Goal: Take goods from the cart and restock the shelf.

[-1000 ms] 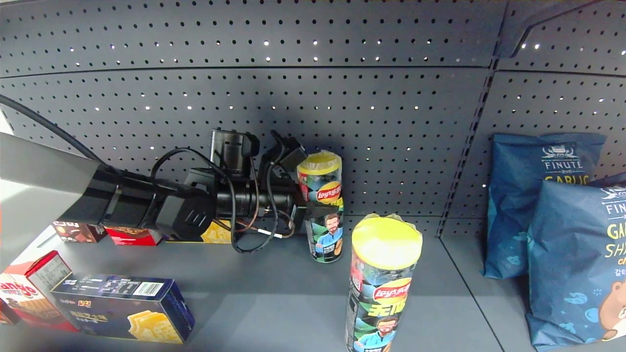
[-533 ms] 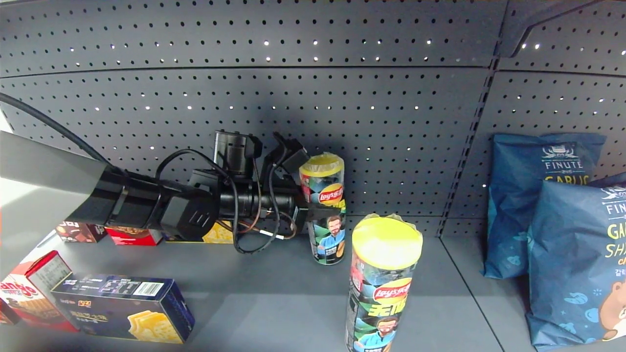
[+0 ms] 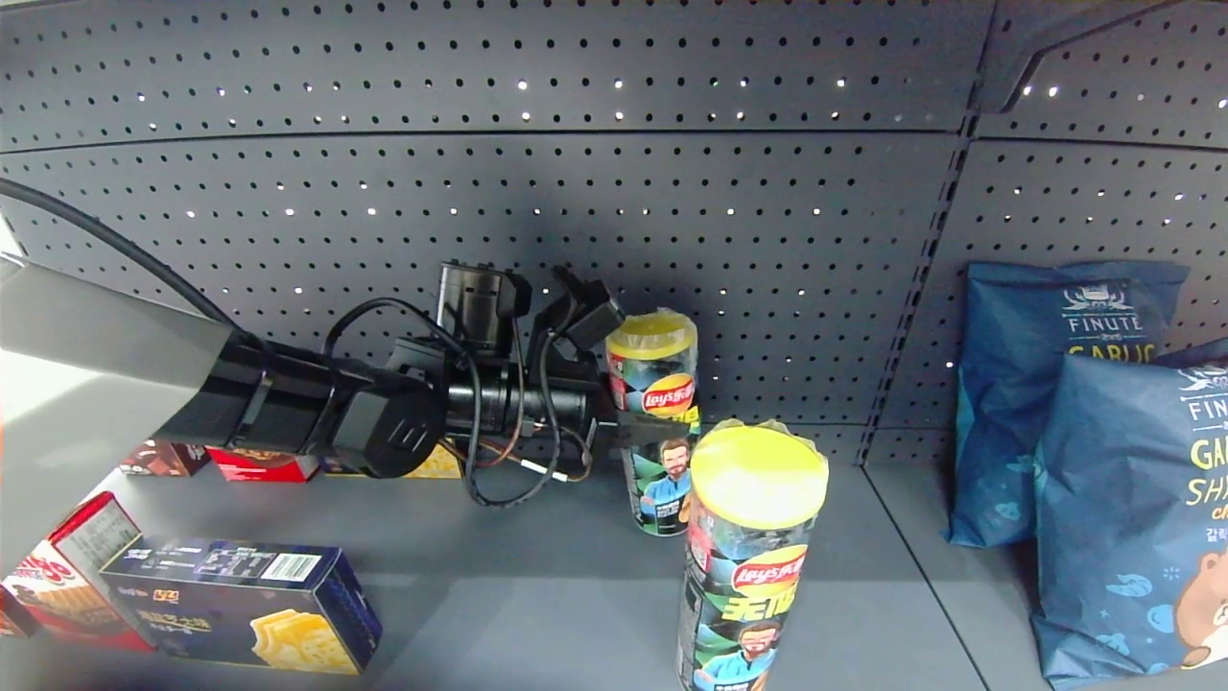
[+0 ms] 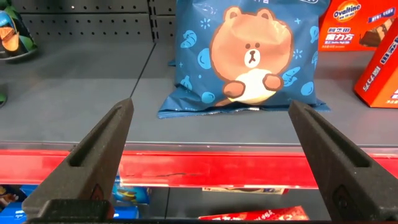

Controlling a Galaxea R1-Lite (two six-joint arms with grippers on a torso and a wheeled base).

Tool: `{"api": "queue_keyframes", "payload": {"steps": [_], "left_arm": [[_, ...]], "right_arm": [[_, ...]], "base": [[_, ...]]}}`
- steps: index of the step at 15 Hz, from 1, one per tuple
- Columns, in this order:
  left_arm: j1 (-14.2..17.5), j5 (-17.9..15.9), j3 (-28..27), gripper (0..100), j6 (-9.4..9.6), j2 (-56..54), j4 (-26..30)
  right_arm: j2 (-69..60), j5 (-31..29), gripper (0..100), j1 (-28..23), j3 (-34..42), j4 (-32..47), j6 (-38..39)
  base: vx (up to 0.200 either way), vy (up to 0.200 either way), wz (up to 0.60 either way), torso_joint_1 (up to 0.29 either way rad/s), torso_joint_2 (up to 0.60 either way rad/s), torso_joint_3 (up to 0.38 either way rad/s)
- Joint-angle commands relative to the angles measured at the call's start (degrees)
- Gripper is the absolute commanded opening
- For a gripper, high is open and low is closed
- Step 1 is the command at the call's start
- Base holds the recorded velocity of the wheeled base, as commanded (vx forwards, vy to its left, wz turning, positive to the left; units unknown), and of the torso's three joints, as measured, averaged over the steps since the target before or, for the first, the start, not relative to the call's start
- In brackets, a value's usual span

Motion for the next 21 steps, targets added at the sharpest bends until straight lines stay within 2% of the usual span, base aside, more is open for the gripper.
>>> {"api": "queue_keyframes", "payload": {"steps": [1,3,4,5,9,19,21], "left_arm": [[-0.04,-0.09,-0.27,0,0.67,0.20,0.52],[0.31,-0.09,-1.15,0,3.57,0.38,3.51],[0.49,-0.27,-2.64,0,5.94,0.99,6.41],[0.49,-0.44,-3.52,0,6.65,1.17,7.64],[0.31,-0.44,-8.26,0,6.65,3.28,8.52],[-0.22,0.00,-8.09,0,6.91,4.77,8.34],[-0.13,0.00,-6.68,0,7.00,4.33,7.90]], "right_arm": [[0.02,-0.02,100,-0.01,0.00,-0.01,0.04],[0.02,-0.02,100,-0.01,0.00,-0.01,-0.05],[0.02,-0.02,100,-0.01,0.00,-0.01,-0.05],[0.02,-0.02,100,-0.01,0.00,-0.01,-0.05],[0.02,-0.02,100,-0.01,0.00,-0.01,-0.05],[0.02,0.07,100,-0.01,0.00,-0.01,-0.05],[0.02,-0.02,100,-0.01,0.00,-0.01,-0.05]], "base": [[0.000,0.000,0.00,0.000,0.00,0.000],[0.000,0.000,0.00,0.000,0.00,0.000],[0.000,0.000,0.00,0.000,0.00,0.000],[0.000,0.000,0.00,0.000,0.00,0.000],[0.000,0.000,0.00,0.000,0.00,0.000],[0.000,0.000,0.00,0.000,0.00,0.000],[0.000,0.000,0.00,0.000,0.00,0.000]]}}
